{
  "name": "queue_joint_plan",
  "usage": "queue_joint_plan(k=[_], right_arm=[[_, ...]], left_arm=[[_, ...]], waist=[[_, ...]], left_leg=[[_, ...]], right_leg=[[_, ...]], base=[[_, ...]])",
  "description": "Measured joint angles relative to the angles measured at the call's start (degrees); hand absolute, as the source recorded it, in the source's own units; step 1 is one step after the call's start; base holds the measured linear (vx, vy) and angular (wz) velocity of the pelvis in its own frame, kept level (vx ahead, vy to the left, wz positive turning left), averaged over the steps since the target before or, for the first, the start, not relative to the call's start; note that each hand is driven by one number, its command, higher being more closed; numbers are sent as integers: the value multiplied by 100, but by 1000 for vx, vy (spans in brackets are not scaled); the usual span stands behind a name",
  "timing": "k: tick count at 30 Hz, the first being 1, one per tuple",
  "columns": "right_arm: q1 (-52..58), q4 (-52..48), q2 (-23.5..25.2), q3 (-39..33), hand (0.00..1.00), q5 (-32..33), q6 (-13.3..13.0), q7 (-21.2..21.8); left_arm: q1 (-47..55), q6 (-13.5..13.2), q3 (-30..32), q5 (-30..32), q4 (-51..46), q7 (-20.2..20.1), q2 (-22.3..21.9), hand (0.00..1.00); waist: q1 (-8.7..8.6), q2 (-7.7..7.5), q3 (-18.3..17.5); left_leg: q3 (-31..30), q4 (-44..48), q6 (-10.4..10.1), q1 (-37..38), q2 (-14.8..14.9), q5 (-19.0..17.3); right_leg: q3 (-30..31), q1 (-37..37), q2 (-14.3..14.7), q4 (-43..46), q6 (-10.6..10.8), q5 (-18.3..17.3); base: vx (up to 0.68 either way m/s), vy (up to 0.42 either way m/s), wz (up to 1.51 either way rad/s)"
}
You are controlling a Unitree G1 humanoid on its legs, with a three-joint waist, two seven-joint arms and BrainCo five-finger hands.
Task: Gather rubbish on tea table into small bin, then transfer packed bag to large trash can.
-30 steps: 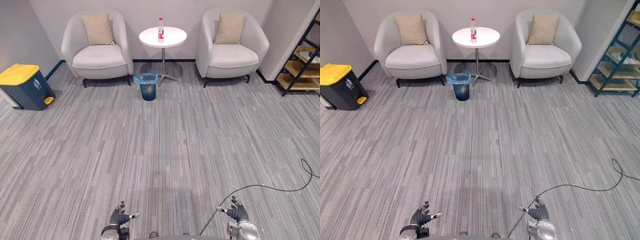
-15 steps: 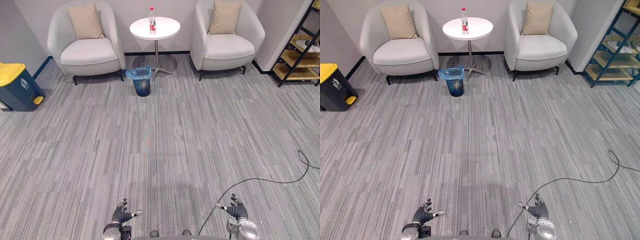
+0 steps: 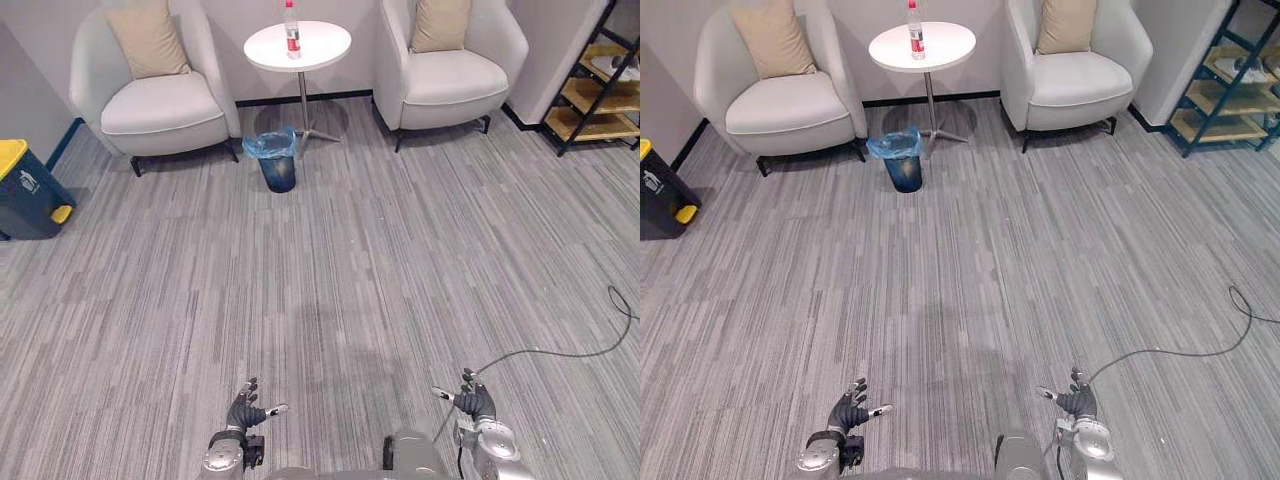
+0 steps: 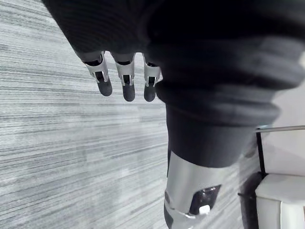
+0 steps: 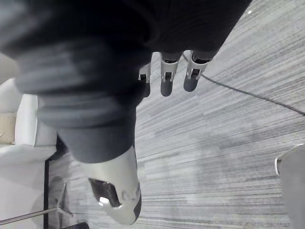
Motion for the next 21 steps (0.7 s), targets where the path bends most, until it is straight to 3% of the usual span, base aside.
queue_joint_plan(k=[1, 2, 3, 5, 6, 8, 9, 10, 12, 16, 18, 19, 20, 21], right_arm=[[55, -111, 2, 9, 0, -1, -3, -2], [86, -153, -4, 16, 0, -1, -10, -3], [47, -151, -77, -4, 0, 1, -2, -46], [20, -292, -64, -16, 0, 0, -2, -81], [19, -374, -52, -13, 0, 1, -23, -81], [51, -369, -30, 60, 0, 29, -28, -88], [72, -371, -1, 114, 0, 83, -38, -98], [131, -373, 53, 192, 0, 154, -75, -113], [155, -387, 136, 223, 0, 219, -128, -127], [250, -529, 225, 76, 0, 263, -125, -209], [326, -525, 248, -98, 0, 261, -121, -216], [330, -522, 221, -126, 0, 261, -121, -216], [352, -509, 131, -183, 0, 260, -121, -219], [355, -464, 116, -185, 0, 259, -118, -219]], left_arm=[[-43, -6, 2, -2, -3, 4, 40, 0], [-49, -6, 0, -2, 1, 7, 53, 0], [-91, -5, 5, 1, 43, -1, -48, 0], [-205, -15, 10, 2, 45, 1, -88, 0], [-261, -22, 18, 2, 64, 0, -135, 0], [-251, -22, 58, 1, 89, -12, -238, 0], [-213, -30, 97, 0, 81, -15, -273, 0], [-170, -34, 131, -1, 74, -19, -277, 0], [-120, -32, 137, -1, 59, -18, -276, 0], [-19, -22, 147, -3, 3, -7, -281, 0], [-21, -24, 133, -3, -2, -9, -347, 0], [-20, -24, 118, -3, -7, -10, -394, 0], [5, -27, 111, -1, -41, -13, -452, 0], [14, -24, 118, -2, -33, -12, -451, 0]], waist=[[-2, -88, 7], [-22, -137, 15], [-34, 0, 32], [-112, -1, 35], [-160, 5, 38], [-176, 44, 93], [-133, 25, 130], [-116, 11, 176], [42, -92, 227], [167, -124, 272], [172, -196, 321], [171, -156, 303], [195, 20, 248], [231, 44, 248]], left_leg=[[-19, -42, -146, 126, -22, -43], [-67, -101, -223, 266, -34, -91], [-141, -100, -384, 388, 178, -103], [-231, 171, -637, 298, 220, 54], [-260, 752, -831, 92, 240, 191], [-258, 2708, -792, -567, 383, 992], [-242, 3713, -774, -896, 543, 997], [-94, 4748, -626, -1305, 762, 902], [101, 5339, -433, -1835, 972, 782], [145, 4333, -337, -2744, 933, 682], [172, 2580, -432, -2845, 543, 754], [95, 1758, -583, -2831, 430, 898], [-108, 570, -610, -2758, 377, 1232], [-190, 536, -534, -2741, 390, 1691]], right_leg=[[49, 66, 76, -684, -119, 610], [67, 104, 66, -818, -367, 1236], [-92, 85, 146, -491, -769, 1124], [-175, 110, 140, -315, -814, 810], [-230, 279, 146, -340, -842, 645], [-263, 1083, 295, -890, -853, 539], [-247, 1501, 359, -1187, -869, 534], [-218, 2025, 464, -1508, -911, 506], [-27, 2560, 516, -1835, -923, 449], [160, 3137, 358, -2186, -807, 351], [203, 3518, 67, -2394, -563, 199], [213, 3591, 15, -2444, -457, 120], [289, 3680, 70, -2499, -289, -48], [370, 3730, 77, -2471, -230, -159]], base=[[467, -106, 19], [540, -137, 12], [527, -177, 16], [501, -202, 19], [481, -200, 22], [511, -195, 17], [427, -133, 2], [317, -86, -11], [369, -78, -41], [349, 48, -25], [410, 176, -10], [484, 251, -13], [407, 242, -19], [336, 225, -26]])
